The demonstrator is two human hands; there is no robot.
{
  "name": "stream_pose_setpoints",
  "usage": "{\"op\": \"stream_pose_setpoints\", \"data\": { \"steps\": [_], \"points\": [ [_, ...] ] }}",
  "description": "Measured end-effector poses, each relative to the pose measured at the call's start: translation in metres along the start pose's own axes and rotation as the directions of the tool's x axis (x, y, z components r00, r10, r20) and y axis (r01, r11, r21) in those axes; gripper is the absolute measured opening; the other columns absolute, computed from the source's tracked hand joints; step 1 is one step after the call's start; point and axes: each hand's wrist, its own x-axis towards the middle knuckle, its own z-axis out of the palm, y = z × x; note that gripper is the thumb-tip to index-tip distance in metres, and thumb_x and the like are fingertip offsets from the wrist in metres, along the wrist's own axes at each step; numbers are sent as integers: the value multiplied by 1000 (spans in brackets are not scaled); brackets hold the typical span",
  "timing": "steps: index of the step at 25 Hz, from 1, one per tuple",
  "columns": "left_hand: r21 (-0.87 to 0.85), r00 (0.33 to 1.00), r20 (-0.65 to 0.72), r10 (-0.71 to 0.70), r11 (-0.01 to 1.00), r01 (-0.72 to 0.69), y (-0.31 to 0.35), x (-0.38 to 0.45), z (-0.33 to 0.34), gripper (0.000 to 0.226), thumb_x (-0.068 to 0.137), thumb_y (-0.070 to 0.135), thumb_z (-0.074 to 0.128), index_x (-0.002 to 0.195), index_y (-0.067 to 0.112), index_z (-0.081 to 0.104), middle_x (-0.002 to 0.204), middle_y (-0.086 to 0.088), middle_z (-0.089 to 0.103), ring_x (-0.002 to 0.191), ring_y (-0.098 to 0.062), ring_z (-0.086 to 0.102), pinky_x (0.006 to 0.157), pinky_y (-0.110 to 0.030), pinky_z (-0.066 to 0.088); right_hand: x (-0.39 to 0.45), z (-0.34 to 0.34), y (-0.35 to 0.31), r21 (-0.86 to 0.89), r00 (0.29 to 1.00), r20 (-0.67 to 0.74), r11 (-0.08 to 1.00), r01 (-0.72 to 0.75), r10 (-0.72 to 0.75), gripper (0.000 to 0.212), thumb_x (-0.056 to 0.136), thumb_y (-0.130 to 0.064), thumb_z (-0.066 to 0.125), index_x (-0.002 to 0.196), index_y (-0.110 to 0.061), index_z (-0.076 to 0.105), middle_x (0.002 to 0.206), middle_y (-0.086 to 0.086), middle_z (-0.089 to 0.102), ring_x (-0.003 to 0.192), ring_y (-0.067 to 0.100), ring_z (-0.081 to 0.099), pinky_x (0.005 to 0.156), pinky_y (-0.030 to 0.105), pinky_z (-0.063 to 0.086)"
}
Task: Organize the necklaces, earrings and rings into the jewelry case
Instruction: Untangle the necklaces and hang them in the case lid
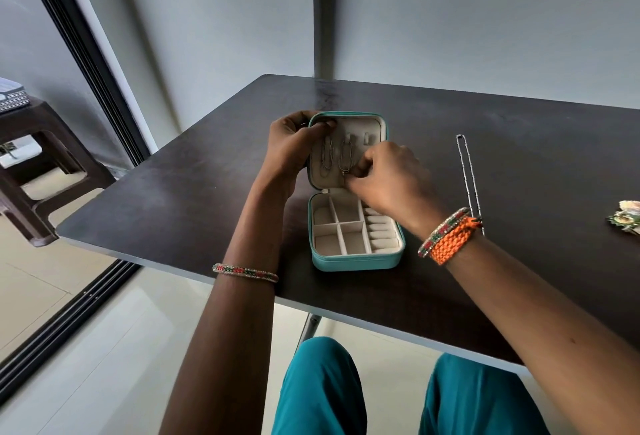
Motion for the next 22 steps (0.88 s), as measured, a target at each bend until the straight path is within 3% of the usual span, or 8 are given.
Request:
{"op": "stream_pose_setpoints", "data": {
  "steps": [3, 7, 11, 17, 22],
  "points": [
    [7, 1000, 6, 0, 1000, 0, -1, 0, 0, 13, 84, 5, 66, 77, 16, 67, 72, -6, 63, 67, -20, 57, 64, -30, 48, 0, -6, 1, 18, 997, -55, 999, 46, -45, 9, 81, -22, 67, 82, -22, 59, 82, 0, 62, 82, 27, 63, 68, 31, 48],
    [7, 1000, 11, 4, 1000, -4, -1, 1, 0, 10, 84, 5, 66, 79, 14, 67, 71, -5, 63, 61, -15, 57, 59, -27, 47, 1, -8, 0, -10, 981, -99, 986, 167, -167, 10, 86, -18, 63, 94, -25, 64, 70, -3, 54, 71, 26, 59, 62, 28, 42],
    [3, 1000, 13, 7, 1000, -7, -1, 1, 0, 10, 84, 5, 66, 80, 14, 67, 71, -5, 64, 63, -16, 59, 60, -27, 50, -2, -5, 1, -77, 974, -113, 979, 186, -194, 27, 89, -14, 57, 109, -28, 67, 91, 6, 69, 84, 31, 65, 69, 33, 49],
    [6, 1000, 7, 3, 1000, -3, -1, 1, 0, 8, 84, 5, 66, 81, 13, 67, 71, -4, 64, 61, -14, 58, 58, -26, 49, -1, -6, 1, -30, 988, -62, 990, 140, -142, 20, 87, -12, 58, 94, -25, 72, 90, 3, 71, 82, 26, 66, 69, 31, 52],
    [-3, 1000, 16, 11, 1000, -10, 1, -2, 0, 9, 85, 4, 65, 82, 12, 66, 72, -5, 64, 61, -14, 59, 57, -24, 51, -1, -6, 0, -18, 980, -114, 986, 163, -164, 23, 88, -11, 56, 99, -23, 71, 91, 3, 72, 82, 26, 67, 69, 27, 50]
  ]
}}
